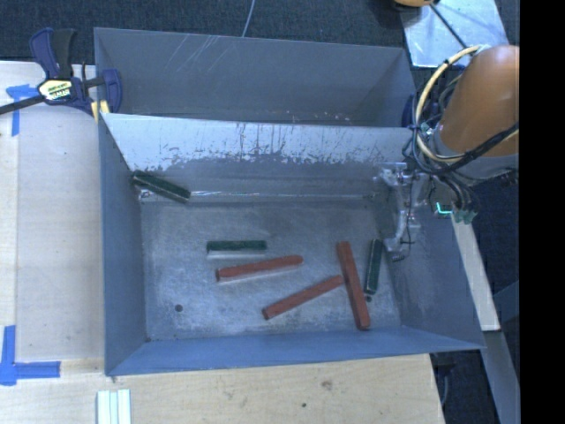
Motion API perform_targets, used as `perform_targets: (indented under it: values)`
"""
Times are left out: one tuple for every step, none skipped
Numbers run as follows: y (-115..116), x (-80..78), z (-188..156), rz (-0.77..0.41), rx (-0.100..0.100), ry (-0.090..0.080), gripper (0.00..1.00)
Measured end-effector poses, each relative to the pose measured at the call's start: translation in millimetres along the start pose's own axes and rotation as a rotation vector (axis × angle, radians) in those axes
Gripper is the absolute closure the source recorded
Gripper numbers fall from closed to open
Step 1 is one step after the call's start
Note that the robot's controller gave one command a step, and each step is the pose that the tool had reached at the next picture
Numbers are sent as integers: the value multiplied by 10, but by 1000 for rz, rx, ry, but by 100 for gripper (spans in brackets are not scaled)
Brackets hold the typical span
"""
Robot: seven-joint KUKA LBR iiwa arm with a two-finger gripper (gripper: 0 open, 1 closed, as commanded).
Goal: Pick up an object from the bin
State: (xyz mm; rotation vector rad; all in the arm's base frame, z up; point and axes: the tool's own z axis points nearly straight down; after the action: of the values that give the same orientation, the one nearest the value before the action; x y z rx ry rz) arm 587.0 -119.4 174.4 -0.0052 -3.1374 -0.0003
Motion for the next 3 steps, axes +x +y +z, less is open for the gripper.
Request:
perform_targets:
  values:
    - [3, -19, -45, -3, 1, -8, 0]
    - [240, 31, 547, -180, -1, -10, 0]
    - [-319, -223, 1061, -275, 3, -4, 0]
